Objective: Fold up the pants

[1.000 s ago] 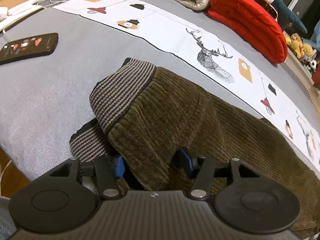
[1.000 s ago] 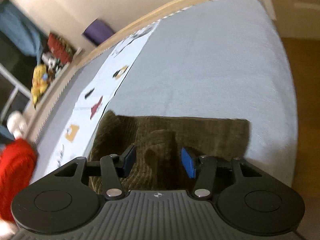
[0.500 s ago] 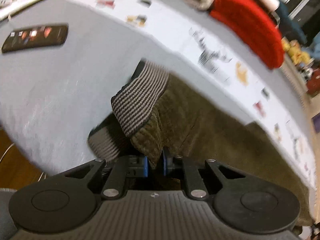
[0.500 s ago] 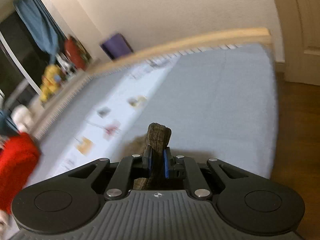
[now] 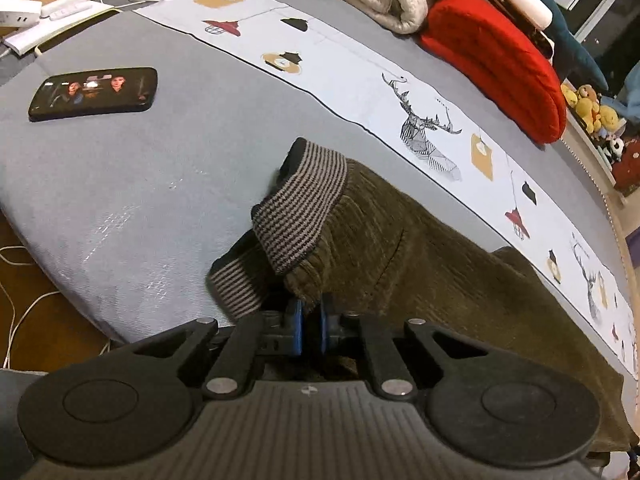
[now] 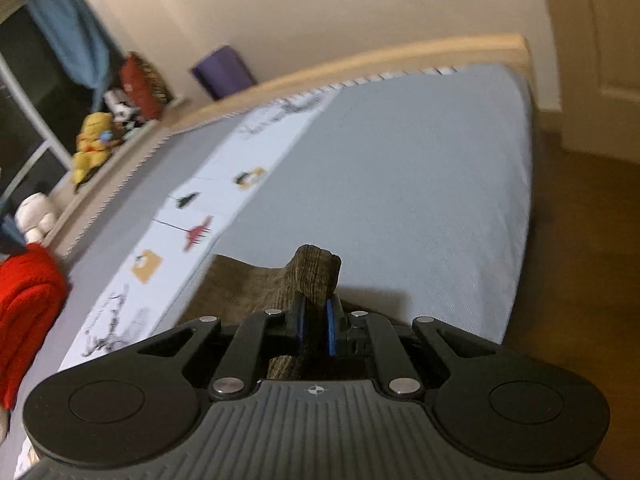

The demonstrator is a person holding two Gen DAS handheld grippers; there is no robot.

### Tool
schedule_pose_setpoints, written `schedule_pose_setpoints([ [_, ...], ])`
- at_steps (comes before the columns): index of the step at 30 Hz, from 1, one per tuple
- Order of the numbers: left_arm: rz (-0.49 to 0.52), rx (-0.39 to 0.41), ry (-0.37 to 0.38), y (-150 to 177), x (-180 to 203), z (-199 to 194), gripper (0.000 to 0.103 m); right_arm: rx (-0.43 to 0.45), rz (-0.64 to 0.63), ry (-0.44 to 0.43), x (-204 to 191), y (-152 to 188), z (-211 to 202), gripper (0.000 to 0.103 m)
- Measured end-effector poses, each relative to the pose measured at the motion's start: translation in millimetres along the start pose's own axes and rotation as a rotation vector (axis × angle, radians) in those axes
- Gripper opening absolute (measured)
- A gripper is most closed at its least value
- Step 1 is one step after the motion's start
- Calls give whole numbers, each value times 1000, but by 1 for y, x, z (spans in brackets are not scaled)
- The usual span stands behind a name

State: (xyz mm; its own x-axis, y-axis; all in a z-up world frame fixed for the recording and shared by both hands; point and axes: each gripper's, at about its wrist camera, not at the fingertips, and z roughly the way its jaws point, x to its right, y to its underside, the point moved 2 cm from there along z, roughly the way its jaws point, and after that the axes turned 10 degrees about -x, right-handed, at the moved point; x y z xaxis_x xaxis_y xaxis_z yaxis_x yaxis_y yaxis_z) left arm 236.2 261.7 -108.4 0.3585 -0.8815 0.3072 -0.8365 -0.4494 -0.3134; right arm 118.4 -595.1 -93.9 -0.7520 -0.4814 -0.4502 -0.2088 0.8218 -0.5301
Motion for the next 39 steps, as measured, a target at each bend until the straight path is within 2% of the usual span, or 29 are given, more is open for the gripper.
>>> schedule_pose_setpoints([
  [5,14,-38,-40,0,-6,16,9,-99,47,103,34,25,36,11],
  [6,20,-42,-49,0,-5,19,11,-73,25,86,37,30,39,11],
  [8,40,-32,-81,1,-4,21,23,-41,-26,75,33,35,35,18],
  [9,43,-21,-106,2,-4,21,36,-44,-48,89,31,35,34,20],
  [10,42,-9,-128,3,-5,21,52,-48,-79,152,27,34,31,36],
  [11,30,-2,-159,3,-6,21,61,-35,-95,219,25,33,27,63],
  [12,12,10,-187,3,-9,21,74,-14,-109,264,26,32,23,72],
  [14,0,28,-208,3,-12,19,77,3,-125,285,25,29,10,68],
  [17,15,48,-229,6,-11,13,81,27,-126,203,20,27,-16,68],
  [20,44,86,-242,13,-5,3,82,53,-148,95,-5,28,-45,68],
  [24,77,126,-234,24,4,-9,84,43,-221,-76,-49,53,-83,68],
  [27,81,135,-164,39,11,-16,84,-44,-274,-215,-84,93,-95,68],
  [31,80,109,-81,58,31,-16,84,-228,-337,-369,-120,156,-83,68],
  [35,122,76,-86,72,63,-3,84,-300,-416,-383,-139,208,-59,66],
  [39,156,29,-42,90,95,14,85,-346,-506,-383,-148,239,-55,66],
])
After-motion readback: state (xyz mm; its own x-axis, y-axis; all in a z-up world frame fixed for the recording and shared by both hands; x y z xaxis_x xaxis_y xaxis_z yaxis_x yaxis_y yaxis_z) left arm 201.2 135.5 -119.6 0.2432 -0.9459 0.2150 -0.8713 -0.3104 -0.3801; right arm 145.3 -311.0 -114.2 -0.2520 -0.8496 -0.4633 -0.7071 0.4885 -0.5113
